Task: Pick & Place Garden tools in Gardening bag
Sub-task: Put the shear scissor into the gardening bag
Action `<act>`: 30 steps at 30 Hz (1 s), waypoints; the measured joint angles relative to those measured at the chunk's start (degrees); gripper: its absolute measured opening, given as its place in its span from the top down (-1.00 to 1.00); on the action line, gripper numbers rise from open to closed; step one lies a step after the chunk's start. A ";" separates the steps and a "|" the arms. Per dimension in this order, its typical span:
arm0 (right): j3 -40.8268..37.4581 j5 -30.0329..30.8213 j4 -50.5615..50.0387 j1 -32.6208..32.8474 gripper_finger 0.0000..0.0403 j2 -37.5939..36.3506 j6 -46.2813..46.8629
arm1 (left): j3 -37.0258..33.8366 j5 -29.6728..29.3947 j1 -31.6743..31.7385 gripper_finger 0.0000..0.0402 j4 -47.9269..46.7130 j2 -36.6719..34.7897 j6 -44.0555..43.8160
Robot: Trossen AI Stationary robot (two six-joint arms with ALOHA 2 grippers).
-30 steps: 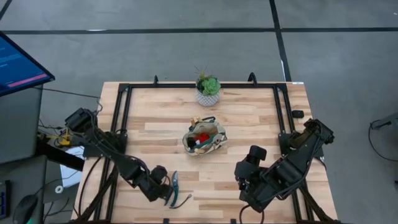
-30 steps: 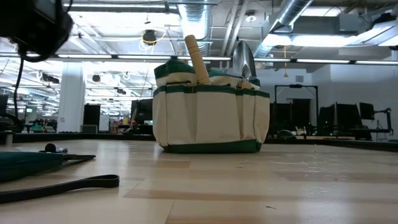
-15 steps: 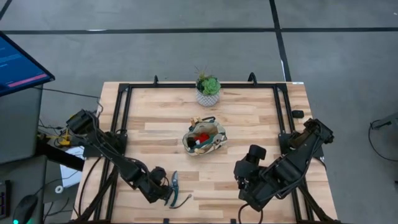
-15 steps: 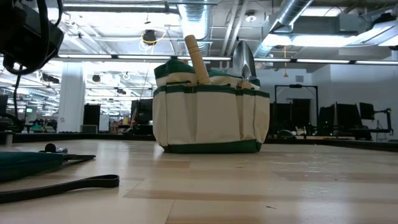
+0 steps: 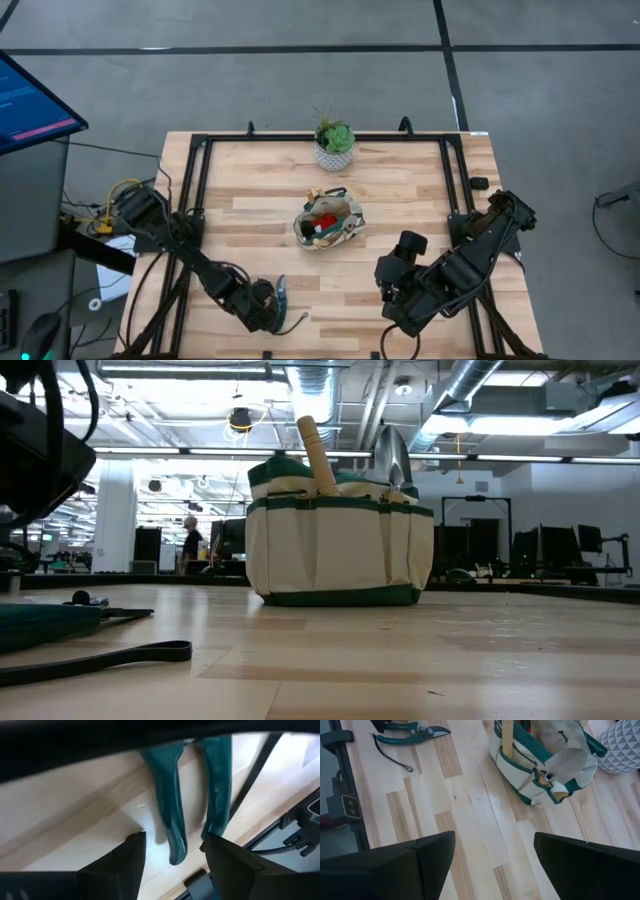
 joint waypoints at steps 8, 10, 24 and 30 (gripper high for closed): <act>0.00 0.01 -0.02 0.00 -0.31 0.00 -0.02 | -0.06 1.26 0.00 0.51 0.62 2.66 0.89; 0.00 0.03 -0.02 0.01 -0.31 0.00 0.22 | -0.07 1.17 0.00 0.72 1.88 3.26 2.56; 0.00 1.76 0.42 0.11 -0.31 0.00 -3.15 | -0.94 -1.39 1.78 0.99 0.23 -5.04 4.92; 0.00 1.80 1.75 -0.04 -0.31 0.00 -11.01 | -0.61 -2.26 2.40 0.99 -2.72 -17.62 5.14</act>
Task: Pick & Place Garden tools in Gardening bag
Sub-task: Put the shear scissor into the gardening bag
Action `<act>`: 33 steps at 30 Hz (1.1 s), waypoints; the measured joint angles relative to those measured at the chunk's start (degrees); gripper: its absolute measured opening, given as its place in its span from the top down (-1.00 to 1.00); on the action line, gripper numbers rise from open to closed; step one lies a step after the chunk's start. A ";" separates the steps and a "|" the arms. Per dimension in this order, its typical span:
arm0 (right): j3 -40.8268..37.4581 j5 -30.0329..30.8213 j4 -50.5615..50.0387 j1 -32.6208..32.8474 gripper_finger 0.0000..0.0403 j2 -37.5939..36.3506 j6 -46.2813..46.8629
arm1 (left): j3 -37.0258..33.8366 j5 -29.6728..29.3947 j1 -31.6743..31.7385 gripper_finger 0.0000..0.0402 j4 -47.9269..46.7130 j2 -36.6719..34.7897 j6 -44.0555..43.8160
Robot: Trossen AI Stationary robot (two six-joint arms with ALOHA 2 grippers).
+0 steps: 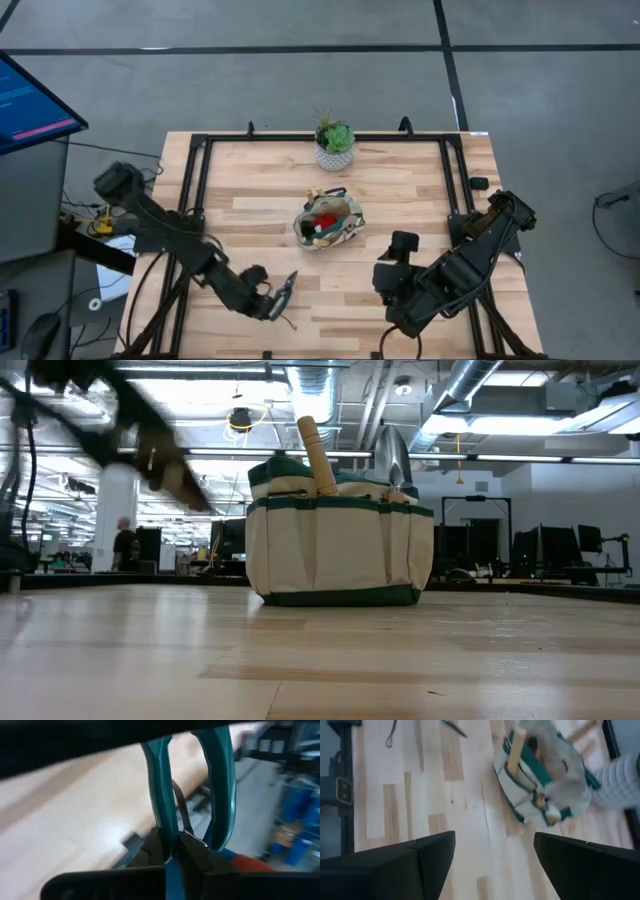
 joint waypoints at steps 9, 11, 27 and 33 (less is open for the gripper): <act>0.02 8.66 18.32 -1.00 -0.31 0.02 -34.22 | 0.11 -0.16 3.15 0.99 -2.02 -13.91 -0.43; 0.01 7.49 27.02 -2.63 -0.31 0.02 -44.56 | 0.13 0.51 4.07 0.99 -1.99 -16.15 -0.60; 0.01 -18.56 54.38 -18.80 -0.31 4.58 -62.54 | 0.19 2.83 8.53 0.99 -1.95 -22.37 -0.06; 0.24 -16.85 51.17 -18.91 -0.31 6.27 -59.41 | 0.24 -0.18 8.32 0.99 -1.32 -23.96 -2.91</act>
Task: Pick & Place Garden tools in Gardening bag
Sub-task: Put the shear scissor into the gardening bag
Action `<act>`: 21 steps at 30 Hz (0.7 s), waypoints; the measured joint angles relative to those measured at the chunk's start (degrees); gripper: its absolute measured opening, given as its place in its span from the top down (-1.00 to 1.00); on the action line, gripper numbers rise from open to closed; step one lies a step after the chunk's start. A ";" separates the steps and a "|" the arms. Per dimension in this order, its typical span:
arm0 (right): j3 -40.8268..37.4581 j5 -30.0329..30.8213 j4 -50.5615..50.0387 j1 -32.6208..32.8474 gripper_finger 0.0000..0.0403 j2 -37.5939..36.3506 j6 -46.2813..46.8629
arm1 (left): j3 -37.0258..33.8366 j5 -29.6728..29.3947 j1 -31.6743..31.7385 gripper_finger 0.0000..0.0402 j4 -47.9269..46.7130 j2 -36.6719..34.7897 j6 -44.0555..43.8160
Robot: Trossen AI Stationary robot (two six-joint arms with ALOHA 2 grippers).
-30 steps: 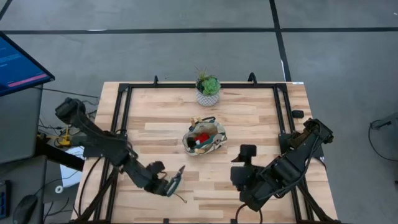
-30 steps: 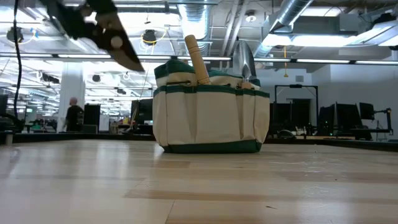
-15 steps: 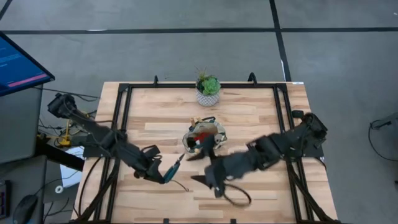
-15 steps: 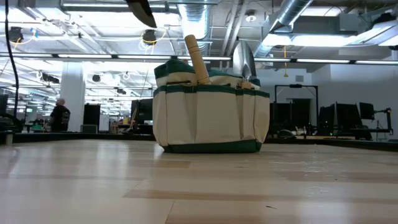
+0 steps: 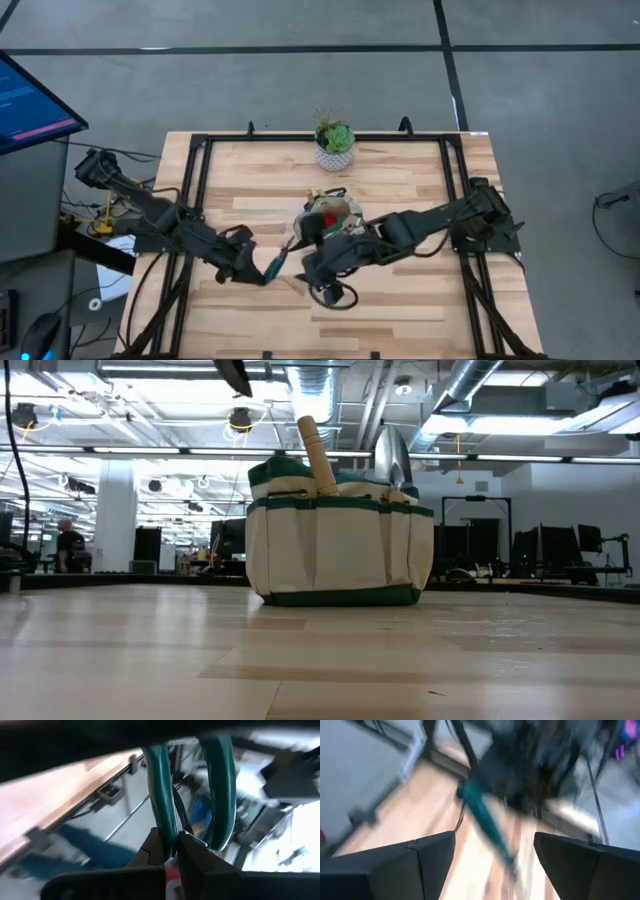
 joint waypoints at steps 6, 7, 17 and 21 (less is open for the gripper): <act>-0.29 7.62 -11.55 3.39 -0.31 -5.38 11.25 | 0.00 -18.75 -2.78 0.99 0.78 -1.64 -9.88; -0.27 8.63 -12.92 4.17 -0.31 -6.67 13.35 | 0.00 -20.90 -3.12 0.99 1.06 -1.56 -11.41; -0.18 19.12 -21.31 12.55 -0.31 -13.09 29.52 | 0.07 -29.80 -7.00 0.99 6.02 -0.47 -18.85; -0.22 23.83 -21.69 14.59 -0.31 -13.15 32.14 | 0.07 -29.35 -8.16 0.99 8.87 -0.64 -20.25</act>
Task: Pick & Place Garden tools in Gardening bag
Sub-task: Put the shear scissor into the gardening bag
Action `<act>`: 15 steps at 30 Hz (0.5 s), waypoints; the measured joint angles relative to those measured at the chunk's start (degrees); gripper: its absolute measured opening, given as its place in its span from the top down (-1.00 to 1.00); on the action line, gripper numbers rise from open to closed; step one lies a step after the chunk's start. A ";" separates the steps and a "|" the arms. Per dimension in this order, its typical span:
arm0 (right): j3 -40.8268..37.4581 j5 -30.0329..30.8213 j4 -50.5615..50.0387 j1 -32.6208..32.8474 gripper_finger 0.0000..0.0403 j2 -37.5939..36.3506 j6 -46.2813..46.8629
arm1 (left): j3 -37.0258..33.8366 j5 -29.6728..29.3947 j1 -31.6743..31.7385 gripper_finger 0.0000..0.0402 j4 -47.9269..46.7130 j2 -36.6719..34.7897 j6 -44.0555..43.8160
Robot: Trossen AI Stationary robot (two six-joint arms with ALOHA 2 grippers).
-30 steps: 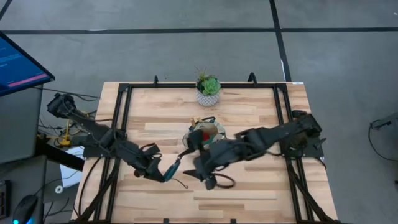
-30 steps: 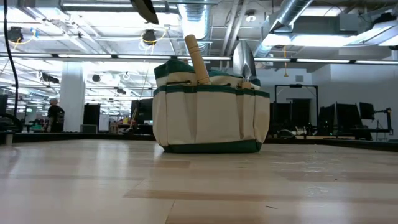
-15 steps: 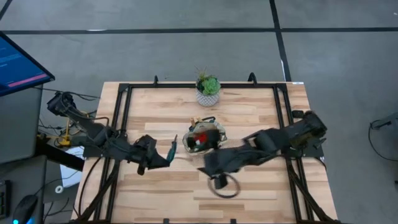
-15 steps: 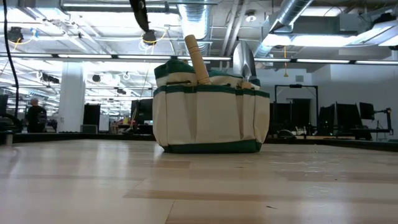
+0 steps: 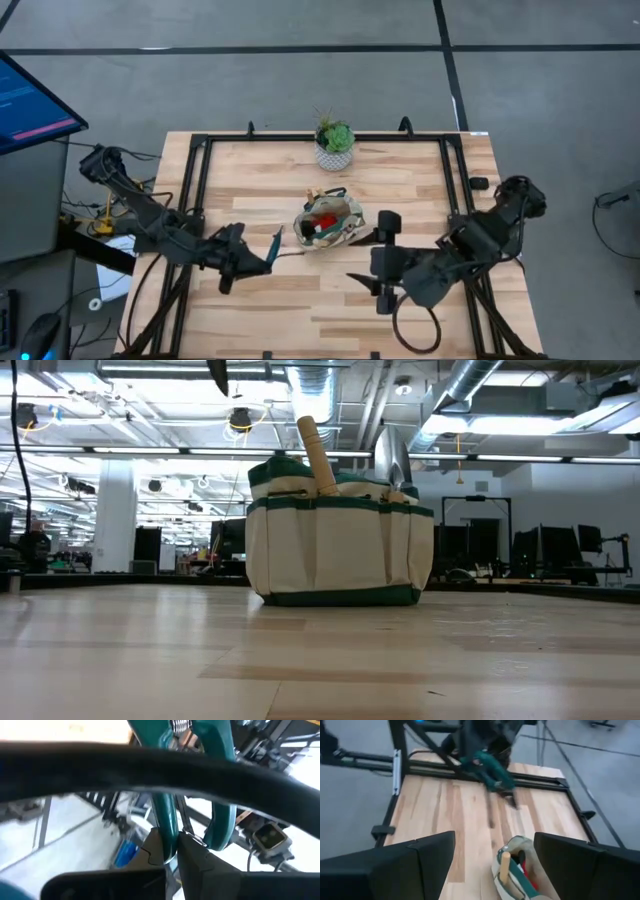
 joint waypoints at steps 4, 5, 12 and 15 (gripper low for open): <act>0.01 3.57 0.04 0.75 -0.31 0.32 2.21 | -4.00 1.89 -1.39 0.99 0.79 -3.01 -1.37; -0.01 4.06 0.02 0.76 -0.31 0.43 2.75 | -5.97 1.89 -1.58 0.99 0.88 -4.77 -1.44; -0.09 4.78 0.67 -1.84 -0.31 1.33 6.19 | -19.73 0.01 -1.22 0.99 10.26 -18.18 -1.17; 0.02 4.74 0.99 -3.17 -0.31 1.27 8.67 | -20.87 -0.27 -1.22 0.99 11.12 -18.53 -0.98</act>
